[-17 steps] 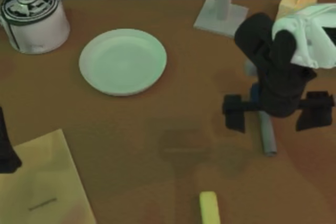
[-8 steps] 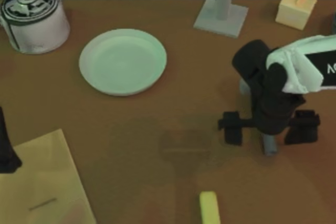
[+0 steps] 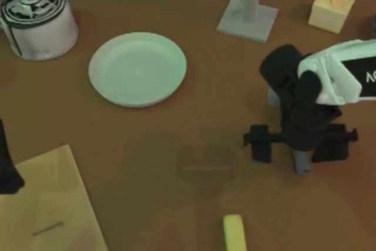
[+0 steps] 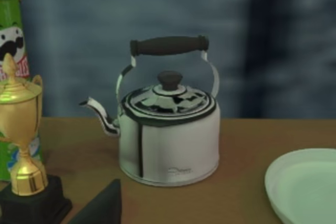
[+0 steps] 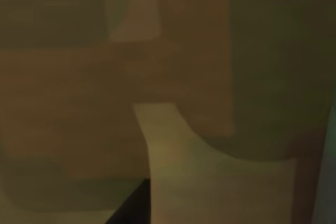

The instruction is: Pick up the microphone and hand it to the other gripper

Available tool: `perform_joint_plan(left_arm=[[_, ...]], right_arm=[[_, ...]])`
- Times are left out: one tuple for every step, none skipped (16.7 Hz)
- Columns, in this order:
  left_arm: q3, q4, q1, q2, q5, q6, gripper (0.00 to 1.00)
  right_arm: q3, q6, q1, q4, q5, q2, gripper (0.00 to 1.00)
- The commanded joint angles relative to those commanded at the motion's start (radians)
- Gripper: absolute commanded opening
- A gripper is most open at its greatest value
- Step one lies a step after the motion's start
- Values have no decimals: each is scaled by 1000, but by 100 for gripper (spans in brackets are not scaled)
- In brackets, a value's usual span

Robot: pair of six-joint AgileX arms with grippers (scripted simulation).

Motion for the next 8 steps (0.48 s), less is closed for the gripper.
perform_joint_plan(left_arm=[[0,0,0,0,0,0,100],[0,0,0,0,0,0,100],[0,0,0,0,0,0,100],[0,0,0,0,0,0,100],[0,0,0,0,0,0,100],[0,0,0,0,0,0,100],[0,0,0,0,0,0,100],[0,0,0,0,0,0,100]], right_arm=[[0,0,0,0,0,0,55],[0,0,0,0,0,0,47],[0,0,0,0,0,0,40],[0,0,0,0,0,0,32],[0,0,0,0,0,0,25],[0,0,0,0,0,0,17],[0,0,0,0,0,0,10],[0,0,0,0,0,0,2]])
